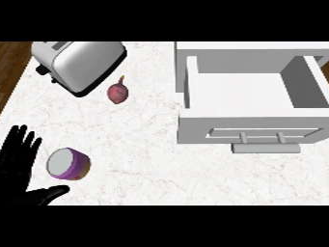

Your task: Pick up the can, place it into the drawer and close the drawer

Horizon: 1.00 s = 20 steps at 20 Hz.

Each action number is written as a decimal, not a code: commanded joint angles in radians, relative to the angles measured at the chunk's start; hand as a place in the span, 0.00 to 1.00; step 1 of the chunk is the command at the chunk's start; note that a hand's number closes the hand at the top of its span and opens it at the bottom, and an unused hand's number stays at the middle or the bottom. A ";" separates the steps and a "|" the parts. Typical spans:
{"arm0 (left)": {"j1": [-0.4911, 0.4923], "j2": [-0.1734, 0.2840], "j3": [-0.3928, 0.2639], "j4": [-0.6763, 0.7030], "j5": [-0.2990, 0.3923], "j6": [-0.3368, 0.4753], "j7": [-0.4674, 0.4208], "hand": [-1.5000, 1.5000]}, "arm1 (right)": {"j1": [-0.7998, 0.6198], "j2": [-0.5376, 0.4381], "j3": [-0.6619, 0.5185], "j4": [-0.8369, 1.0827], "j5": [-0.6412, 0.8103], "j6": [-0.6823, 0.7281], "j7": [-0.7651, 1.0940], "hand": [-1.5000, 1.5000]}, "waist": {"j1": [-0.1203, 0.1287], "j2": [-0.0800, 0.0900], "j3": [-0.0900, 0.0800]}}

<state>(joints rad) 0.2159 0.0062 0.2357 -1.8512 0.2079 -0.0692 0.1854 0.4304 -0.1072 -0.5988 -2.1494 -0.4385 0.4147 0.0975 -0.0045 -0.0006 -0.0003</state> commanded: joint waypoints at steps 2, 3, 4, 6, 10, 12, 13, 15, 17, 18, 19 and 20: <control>-0.051 0.029 0.040 0.088 -0.002 0.014 -0.010 0.00 | 0.025 0.077 -0.002 -0.012 0.040 0.038 -0.023 0.00 | 0.000 0.000 0.000; 0.028 -0.006 -0.015 0.122 -0.028 0.011 -0.132 0.00 | -0.029 -0.003 -0.032 0.037 0.003 0.040 0.012 0.00 | 0.003 0.000 0.000; -0.042 0.030 0.057 0.135 -0.025 0.023 -0.094 0.00 | -0.008 0.045 -0.002 -0.032 0.022 0.028 0.021 0.00 | 0.001 0.000 0.000; 0.041 -0.006 0.037 0.155 -0.025 -0.001 -0.192 0.00 | 0.009 0.055 -0.026 0.025 0.033 0.075 -0.027 0.00 | 0.003 0.000 0.000; -0.037 0.056 0.100 0.363 -0.016 -0.042 -0.278 0.00 | 0.003 0.026 -0.067 -0.028 -0.030 0.055 0.048 0.00 | -0.001 0.000 0.000; 0.020 0.061 0.110 0.344 -0.001 -0.080 -0.309 0.00 | 0.002 0.048 -0.061 -0.042 -0.019 0.073 0.042 0.00 | 0.002 0.000 0.000; -0.019 0.039 0.096 0.357 -0.020 -0.028 -0.287 0.00 | -0.019 0.025 -0.096 0.034 -0.014 0.098 0.008 0.00 | 0.001 0.000 0.000; -0.064 0.033 0.103 0.491 -0.042 -0.026 -0.383 0.00 | -0.021 0.088 -0.048 -0.017 0.045 0.067 0.015 0.00 | 0.000 0.001 0.000; -0.046 0.065 0.116 0.519 -0.026 -0.073 -0.404 0.00 | 0.001 0.036 -0.120 -0.016 -0.067 0.107 0.043 0.00 | -0.001 0.000 0.000; -0.037 0.036 0.087 0.505 -0.046 -0.055 -0.408 0.00 | 0.016 0.086 -0.097 -0.073 -0.035 0.095 0.047 0.00 | 0.000 0.000 0.000; -0.052 0.067 0.106 0.515 -0.023 -0.068 -0.376 0.00 | -0.029 0.064 -0.082 -0.058 -0.013 0.083 0.075 0.00 | 0.002 0.000 0.000; -0.101 0.080 0.125 0.638 -0.037 -0.070 -0.449 0.00 | -0.029 0.035 -0.111 -0.033 -0.072 0.081 0.095 0.00 | -0.001 0.000 0.000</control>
<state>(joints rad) 0.1613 0.0640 0.3417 -1.3539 0.1797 -0.1248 -0.1885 0.4166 -0.0566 -0.6885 -2.1782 -0.4689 0.4987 0.1494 -0.0044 -0.0005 -0.0003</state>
